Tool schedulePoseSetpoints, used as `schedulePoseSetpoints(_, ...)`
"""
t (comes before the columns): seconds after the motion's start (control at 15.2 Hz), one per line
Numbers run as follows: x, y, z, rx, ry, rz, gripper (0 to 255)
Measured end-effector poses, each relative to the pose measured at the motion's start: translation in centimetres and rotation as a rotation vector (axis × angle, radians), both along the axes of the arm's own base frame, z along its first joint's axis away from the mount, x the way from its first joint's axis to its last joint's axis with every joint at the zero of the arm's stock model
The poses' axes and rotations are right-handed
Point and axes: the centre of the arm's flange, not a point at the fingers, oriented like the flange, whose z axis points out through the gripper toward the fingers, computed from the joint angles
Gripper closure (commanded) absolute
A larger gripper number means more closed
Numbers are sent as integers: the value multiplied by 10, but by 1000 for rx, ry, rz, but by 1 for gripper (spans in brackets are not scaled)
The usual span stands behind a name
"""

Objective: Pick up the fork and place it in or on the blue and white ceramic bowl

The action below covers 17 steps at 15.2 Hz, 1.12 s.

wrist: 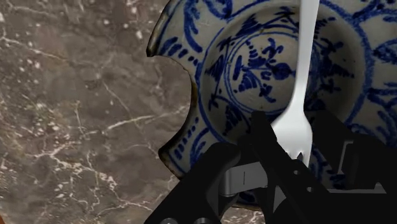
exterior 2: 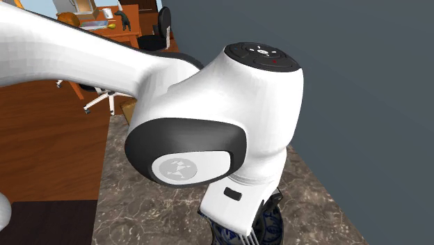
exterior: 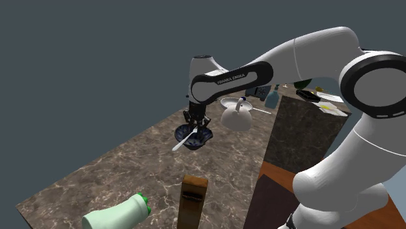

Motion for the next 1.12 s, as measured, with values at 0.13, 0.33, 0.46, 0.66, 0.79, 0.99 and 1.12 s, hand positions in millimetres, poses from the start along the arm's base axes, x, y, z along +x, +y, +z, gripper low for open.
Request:
schedulePoseSetpoints(0.13, 0, 0, 0, 0, 0, 0, 255)
schedulePoseSetpoints(0.33, 0, 0, 0, 0, 0, 0, 0)
schedulePoseSetpoints(0.46, 0, 0, 0, 0, 0, 0, 0)
schedulePoseSetpoints(0.66, 0, 0, 0, 0, 0, 0, 0)
schedulePoseSetpoints(0.79, 0, 1, 16, 0, -1, 0, 0)
schedulePoseSetpoints(0.99, -1, 1, 44, 0, -1, 0, 0)
schedulePoseSetpoints(1.12, -1, 2, 48, 0, -1, 0, 0)
